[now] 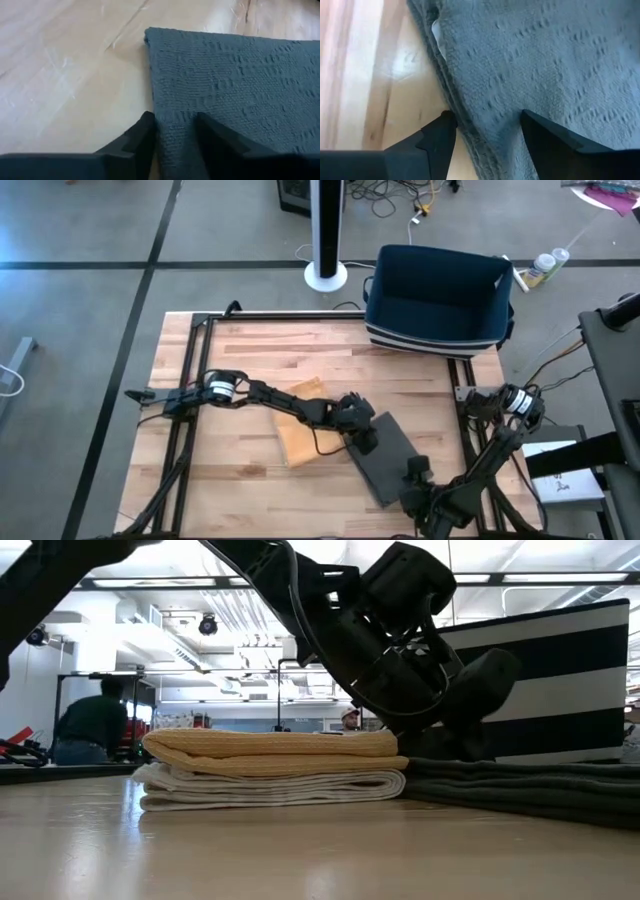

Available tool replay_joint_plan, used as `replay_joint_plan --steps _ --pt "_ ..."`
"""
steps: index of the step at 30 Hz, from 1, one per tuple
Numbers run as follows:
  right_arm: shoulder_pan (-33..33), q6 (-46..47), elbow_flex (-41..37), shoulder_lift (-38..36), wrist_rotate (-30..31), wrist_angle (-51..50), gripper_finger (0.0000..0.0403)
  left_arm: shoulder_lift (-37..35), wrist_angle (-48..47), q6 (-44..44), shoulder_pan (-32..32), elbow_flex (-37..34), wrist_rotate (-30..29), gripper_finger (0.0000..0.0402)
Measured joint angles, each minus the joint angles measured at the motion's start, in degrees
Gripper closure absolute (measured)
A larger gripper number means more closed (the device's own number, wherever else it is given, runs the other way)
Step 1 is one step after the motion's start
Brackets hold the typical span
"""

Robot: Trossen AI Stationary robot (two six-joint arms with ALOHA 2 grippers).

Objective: Fold towel
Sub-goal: Stack the black towel on the yellow towel

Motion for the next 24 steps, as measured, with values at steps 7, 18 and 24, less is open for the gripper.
replay_joint_plan --steps 7,18,24 --pt "1.37 -3.37 4.35 0.06 -1.12 -2.98 0.0149 0.0 0.46 -0.06 -0.41 -0.53 0.41 0.035" --pt "-0.42 -5.62 2.17 3.19 0.57 -2.06 0.0165 0.04 4.36 3.3 -0.97 -0.29 -0.48 0.0391" --pt "-0.94 -5.77 3.08 3.67 0.14 -0.15 0.0252 -1.69 1.55 6.2 -0.86 0.71 -0.26 0.0394"
